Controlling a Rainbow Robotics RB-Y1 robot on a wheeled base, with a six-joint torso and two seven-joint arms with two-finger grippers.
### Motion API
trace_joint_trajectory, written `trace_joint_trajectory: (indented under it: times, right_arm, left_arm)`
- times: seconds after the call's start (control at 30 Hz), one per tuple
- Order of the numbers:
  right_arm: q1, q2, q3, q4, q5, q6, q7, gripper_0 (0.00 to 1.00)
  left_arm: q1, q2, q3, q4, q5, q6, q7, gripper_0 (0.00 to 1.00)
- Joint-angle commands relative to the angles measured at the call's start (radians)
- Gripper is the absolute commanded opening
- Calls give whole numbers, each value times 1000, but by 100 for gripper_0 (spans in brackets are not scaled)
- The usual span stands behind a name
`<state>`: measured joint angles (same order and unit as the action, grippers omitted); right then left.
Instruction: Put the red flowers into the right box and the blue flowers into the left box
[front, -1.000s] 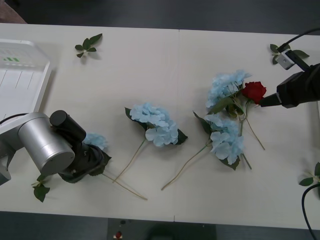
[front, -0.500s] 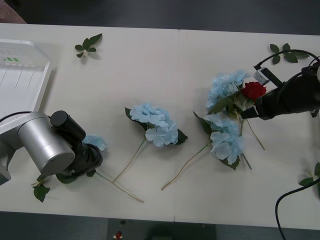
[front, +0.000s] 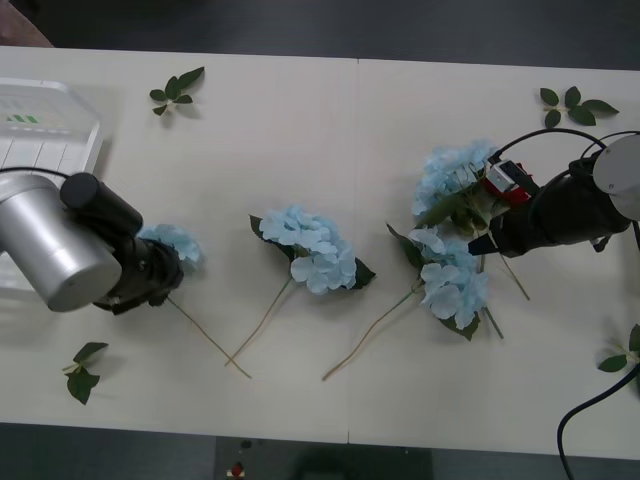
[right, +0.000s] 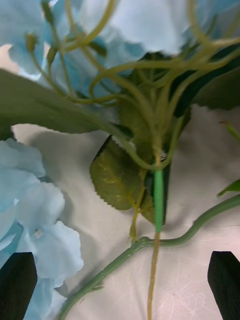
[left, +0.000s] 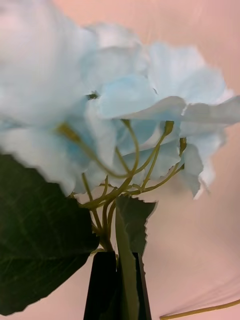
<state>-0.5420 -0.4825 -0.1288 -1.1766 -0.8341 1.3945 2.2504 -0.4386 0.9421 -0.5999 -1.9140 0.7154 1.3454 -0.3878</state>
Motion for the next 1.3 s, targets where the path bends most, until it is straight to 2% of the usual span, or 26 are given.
trace_joint_trajectory:
  times: [0.03, 0.33, 0.37, 0.4, 0.43, 0.47, 0.5, 0.53, 0.6, 0.83, 0.93, 1.1, 1.13, 1.17, 1.2, 1.23, 1.27, 1.3]
  right_arm:
    - [-21, 19, -2, -6, 4, -14, 3, 100]
    - [-21, 30, 25, 20, 4, -71, 5, 100]
    - [-19, 30, 25, 22, 4, -71, 5, 93]
    - [-19, 33, 25, 22, 6, -71, 5, 75]
    - [-19, 35, 25, 20, 6, -71, 1, 49]
    - [-21, 36, 25, 20, 6, -71, 1, 38]
    - [-19, 39, 25, 20, 6, -71, 1, 19]
    - [-19, 39, 25, 22, 6, -71, 1, 10]
    - [-19, 41, 28, 20, 4, -71, 1, 0]
    - [-19, 42, 37, 20, 4, -72, -2, 0]
    - [-19, 42, 37, 20, 4, -72, -2, 0]
    - [-19, 41, 29, 20, -7, -72, -2, 0]
    - [-21, 41, 23, 18, -10, -72, 1, 0]
    - [-21, 41, 17, 12, -14, -71, 1, 0]
    - [-19, 41, 9, 5, -20, -68, 0, 0]
    - [-19, 41, 6, 2, -23, -68, 0, 0]
    - [-19, 39, -3, -12, -30, -58, -3, 0]
    - [-19, 38, -18, -26, -39, -46, -3, 0]
  left_arm:
    - [-22, 72, 124, -66, 6, 34, -106, 0]
    - [-22, 118, 385, -83, -76, 146, -353, 0]
    - [-22, 118, 401, -76, -80, 155, -367, 0]
    - [-22, 121, 422, -59, -85, 159, -388, 0]
    - [-22, 129, 457, -23, -86, 161, -430, 0]
    - [-22, 130, 470, -11, -90, 161, -444, 0]
    - [-22, 138, 491, 18, -102, 159, -474, 0]
    - [-22, 147, 509, 47, -116, 159, -500, 0]
    - [-22, 158, 537, 98, -134, 144, -548, 0]
    - [-23, 165, 611, 317, -189, -2, -709, 0]
    - [-37, 164, 611, 421, -200, -86, -766, 0]
    - [-38, 164, 591, 515, -198, -173, -801, 1]
    - [-38, 164, 580, 524, -198, -186, -801, 16]
    - [-42, 164, 563, 538, -198, -204, -800, 39]
    - [-43, 165, 546, 547, -198, -218, -800, 55]
    - [-42, 167, 540, 552, -198, -226, -798, 62]
    - [-45, 169, 526, 563, -198, -244, -796, 75]
    - [-48, 169, 517, 569, -202, -259, -795, 83]
